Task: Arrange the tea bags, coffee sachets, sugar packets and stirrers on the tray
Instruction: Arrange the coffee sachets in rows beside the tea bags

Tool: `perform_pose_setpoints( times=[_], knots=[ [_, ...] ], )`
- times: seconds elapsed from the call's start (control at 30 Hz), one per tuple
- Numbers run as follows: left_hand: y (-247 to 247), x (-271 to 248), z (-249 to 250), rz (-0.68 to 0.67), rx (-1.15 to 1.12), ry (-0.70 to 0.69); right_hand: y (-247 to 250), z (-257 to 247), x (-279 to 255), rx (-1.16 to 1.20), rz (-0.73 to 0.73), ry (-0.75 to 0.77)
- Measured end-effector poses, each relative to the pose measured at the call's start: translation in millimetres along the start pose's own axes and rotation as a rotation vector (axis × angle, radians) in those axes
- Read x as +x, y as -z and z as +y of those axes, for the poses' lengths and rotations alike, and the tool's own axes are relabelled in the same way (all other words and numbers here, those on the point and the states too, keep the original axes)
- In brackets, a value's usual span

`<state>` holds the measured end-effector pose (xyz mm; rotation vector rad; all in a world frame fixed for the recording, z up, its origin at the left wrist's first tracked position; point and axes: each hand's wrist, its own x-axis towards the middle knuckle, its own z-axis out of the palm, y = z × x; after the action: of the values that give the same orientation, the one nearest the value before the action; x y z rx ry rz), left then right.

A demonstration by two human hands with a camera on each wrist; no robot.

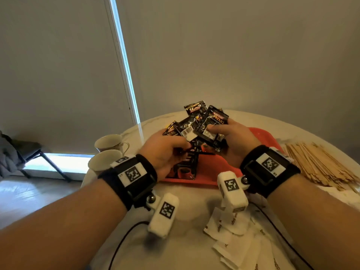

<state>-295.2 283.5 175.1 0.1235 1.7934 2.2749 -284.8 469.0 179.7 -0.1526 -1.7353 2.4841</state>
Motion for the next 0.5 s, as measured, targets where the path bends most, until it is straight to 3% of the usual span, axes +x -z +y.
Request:
perform_pose_setpoints(
  times=[0.13,0.27,0.5],
  knots=[
    [-17,18,-5,0.063,-0.136,0.006,2,6,7,0.015,-0.004,-0.005],
    [-21,29,-9,-0.011,-0.178,0.037,1,11,13,0.01,-0.054,-0.041],
    [-25,40,-7,-0.085,-0.162,0.047,-17,14,27,-0.071,0.019,-0.032]
  ],
)
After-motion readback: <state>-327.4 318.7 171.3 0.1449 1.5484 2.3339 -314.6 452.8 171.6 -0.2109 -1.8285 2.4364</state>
